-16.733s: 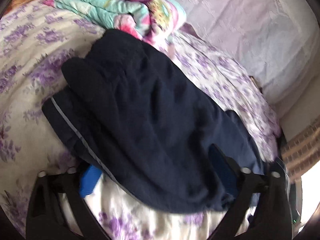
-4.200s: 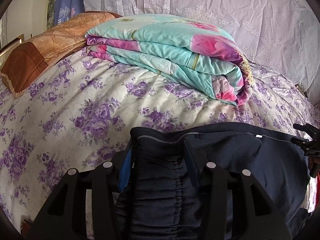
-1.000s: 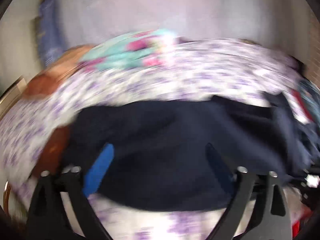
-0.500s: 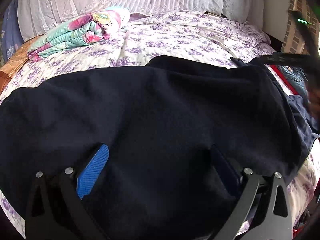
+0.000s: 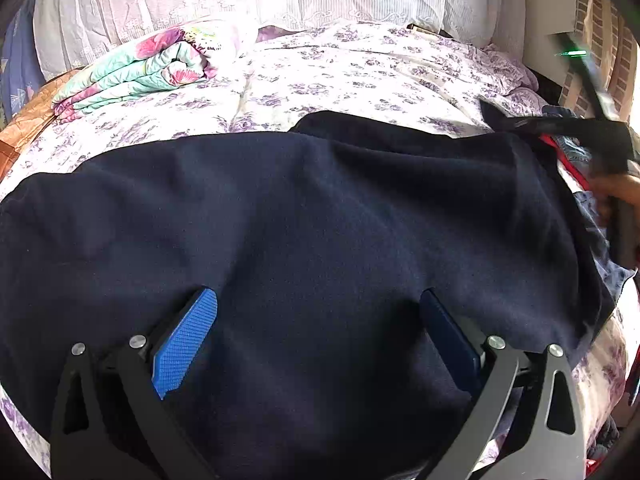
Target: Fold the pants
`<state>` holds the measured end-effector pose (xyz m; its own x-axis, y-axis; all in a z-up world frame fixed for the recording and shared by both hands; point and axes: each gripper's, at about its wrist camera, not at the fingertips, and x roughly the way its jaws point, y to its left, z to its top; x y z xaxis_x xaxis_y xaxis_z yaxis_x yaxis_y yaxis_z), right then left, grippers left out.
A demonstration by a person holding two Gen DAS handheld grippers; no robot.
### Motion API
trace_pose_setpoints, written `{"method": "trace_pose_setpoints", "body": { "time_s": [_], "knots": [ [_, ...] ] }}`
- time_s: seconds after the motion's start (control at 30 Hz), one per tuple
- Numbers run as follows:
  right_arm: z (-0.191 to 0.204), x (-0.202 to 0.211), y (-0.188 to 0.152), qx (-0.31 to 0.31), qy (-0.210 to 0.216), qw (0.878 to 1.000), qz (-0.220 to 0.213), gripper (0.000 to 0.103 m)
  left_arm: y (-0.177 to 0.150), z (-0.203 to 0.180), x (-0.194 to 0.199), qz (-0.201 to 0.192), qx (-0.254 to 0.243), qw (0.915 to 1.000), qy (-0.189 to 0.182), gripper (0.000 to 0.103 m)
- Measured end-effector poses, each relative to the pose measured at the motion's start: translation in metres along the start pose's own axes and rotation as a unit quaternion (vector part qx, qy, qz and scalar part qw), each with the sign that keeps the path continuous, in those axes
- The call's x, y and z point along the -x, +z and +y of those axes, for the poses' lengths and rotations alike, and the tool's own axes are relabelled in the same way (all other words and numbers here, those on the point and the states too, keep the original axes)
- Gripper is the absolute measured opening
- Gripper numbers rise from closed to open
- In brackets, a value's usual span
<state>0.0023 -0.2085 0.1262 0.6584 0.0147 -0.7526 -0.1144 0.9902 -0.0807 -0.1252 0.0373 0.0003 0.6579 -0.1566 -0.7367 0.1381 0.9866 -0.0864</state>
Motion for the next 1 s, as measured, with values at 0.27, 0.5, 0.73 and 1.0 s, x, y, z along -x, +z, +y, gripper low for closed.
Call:
{"method": "trace_pose_setpoints", "body": {
  "time_s": [0.27,0.5,0.73,1.0],
  "knots": [
    [-0.148,0.17,-0.113,-0.259,0.035,0.961,-0.093,0.01,0.0,0.003,0.001,-0.004,0.005,0.9999,-0.01,0.098],
    [-0.181,0.142,-0.193,-0.335,0.045,0.941,0.012,0.014,0.0,0.001,0.0,-0.002,0.001,1.0,-0.007,0.098],
    [-0.172,0.147,-0.178,-0.31,0.034,0.95,0.021,0.045,-0.001,0.0,0.0,-0.001,-0.002,1.0,-0.007,0.098],
    [-0.185,0.152,-0.183,-0.326,0.058,0.944,-0.006,0.01,-0.001,0.01,0.003,-0.009,0.011,0.9994,-0.033,0.098]
  ]
}}
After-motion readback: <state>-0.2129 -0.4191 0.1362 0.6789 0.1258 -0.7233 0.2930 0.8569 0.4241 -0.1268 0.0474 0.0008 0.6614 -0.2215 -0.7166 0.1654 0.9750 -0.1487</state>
